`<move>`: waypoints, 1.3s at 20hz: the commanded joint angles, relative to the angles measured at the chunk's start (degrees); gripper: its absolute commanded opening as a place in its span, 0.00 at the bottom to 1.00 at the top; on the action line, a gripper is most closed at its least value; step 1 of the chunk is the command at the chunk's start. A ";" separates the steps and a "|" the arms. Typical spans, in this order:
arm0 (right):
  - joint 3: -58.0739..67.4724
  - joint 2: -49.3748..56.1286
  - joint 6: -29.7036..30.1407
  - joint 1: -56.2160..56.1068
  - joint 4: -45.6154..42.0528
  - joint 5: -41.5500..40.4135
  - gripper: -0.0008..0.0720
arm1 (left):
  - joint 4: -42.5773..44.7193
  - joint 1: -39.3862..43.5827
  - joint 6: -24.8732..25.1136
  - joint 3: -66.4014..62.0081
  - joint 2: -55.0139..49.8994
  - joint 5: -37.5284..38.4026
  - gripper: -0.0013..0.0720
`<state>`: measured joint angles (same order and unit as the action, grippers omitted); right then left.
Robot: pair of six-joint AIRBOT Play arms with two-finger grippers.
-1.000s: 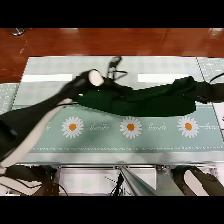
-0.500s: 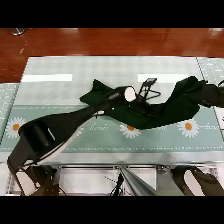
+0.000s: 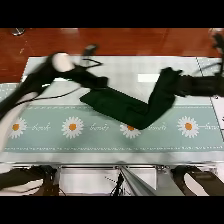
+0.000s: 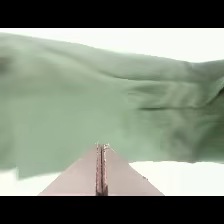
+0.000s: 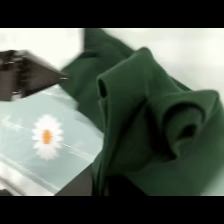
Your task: Fold the shirts.
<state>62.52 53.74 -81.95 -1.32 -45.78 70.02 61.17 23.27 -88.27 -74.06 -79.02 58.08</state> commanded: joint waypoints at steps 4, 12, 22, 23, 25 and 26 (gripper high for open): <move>19.80 29.20 -0.48 -19.85 2.89 -14.86 0.06 | 4.92 -12.87 -3.76 32.13 39.21 -5.03 0.07; 38.77 53.96 -4.61 -26.47 9.49 -14.45 0.06 | 4.87 -21.81 -8.07 43.58 58.14 -4.22 0.07; 39.30 50.84 -1.62 -18.82 8.31 1.81 0.88 | 4.90 -21.81 -8.07 43.67 54.16 -4.72 0.07; 39.30 47.87 -1.49 -15.02 5.33 5.70 0.88 | 4.87 -21.81 -8.07 43.67 53.86 -4.70 0.07; 39.06 40.24 -1.62 -7.98 -5.60 11.96 0.88 | 4.87 -21.81 -8.07 43.67 53.48 -4.72 0.07; 37.73 35.52 -1.62 -4.87 -12.90 14.16 0.88 | 4.87 -21.81 -8.07 43.67 53.48 -4.76 0.07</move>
<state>101.32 98.08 -84.01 -14.31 -44.38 73.87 66.04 1.48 -96.36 -30.41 -25.04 53.41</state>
